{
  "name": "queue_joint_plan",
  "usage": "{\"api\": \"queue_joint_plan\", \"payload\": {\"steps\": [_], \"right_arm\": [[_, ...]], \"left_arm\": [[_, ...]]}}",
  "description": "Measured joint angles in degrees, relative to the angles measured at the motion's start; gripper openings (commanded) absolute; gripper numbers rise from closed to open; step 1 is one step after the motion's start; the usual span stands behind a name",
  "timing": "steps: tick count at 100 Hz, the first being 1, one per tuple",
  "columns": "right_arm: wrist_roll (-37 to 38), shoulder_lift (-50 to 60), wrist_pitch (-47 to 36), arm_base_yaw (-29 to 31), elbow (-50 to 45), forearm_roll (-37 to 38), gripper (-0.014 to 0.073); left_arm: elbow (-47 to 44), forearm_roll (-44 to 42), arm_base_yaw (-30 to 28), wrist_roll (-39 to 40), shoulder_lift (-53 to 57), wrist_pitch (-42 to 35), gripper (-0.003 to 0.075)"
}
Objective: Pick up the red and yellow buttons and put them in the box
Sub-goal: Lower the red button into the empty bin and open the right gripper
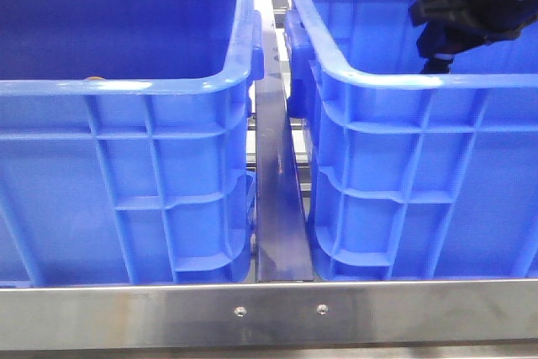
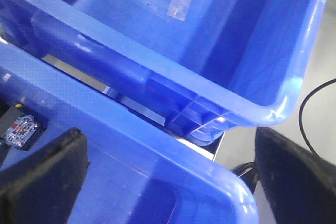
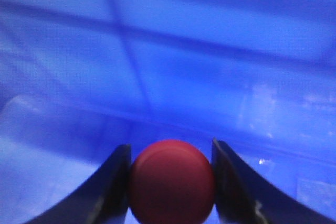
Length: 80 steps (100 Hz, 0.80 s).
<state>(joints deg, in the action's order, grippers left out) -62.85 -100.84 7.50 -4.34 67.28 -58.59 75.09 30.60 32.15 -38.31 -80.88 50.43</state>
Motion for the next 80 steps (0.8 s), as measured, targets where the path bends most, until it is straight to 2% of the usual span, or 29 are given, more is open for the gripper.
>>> {"api": "queue_joint_plan", "payload": {"steps": [40,46,63,80], "right_arm": [[-0.1,-1.9,-1.1,-0.1,0.8,-0.3,0.0257],[-0.1,-1.9,-1.1,-0.1,0.8,-0.3,0.0298],[-0.1,-2.0,-0.7,-0.1,0.8,-0.3,0.0493],[-0.1,-2.0,0.1,-0.1,0.8,-0.3,0.0509]], "left_arm": [[0.0,0.0,0.0,0.0,0.0,-0.2,0.0601],[0.0,0.0,0.0,0.0,0.0,-0.2,0.0601],[0.0,0.0,0.0,0.0,0.0,-0.2,0.0601],[0.0,0.0,0.0,0.0,0.0,-0.2,0.0601]]}}
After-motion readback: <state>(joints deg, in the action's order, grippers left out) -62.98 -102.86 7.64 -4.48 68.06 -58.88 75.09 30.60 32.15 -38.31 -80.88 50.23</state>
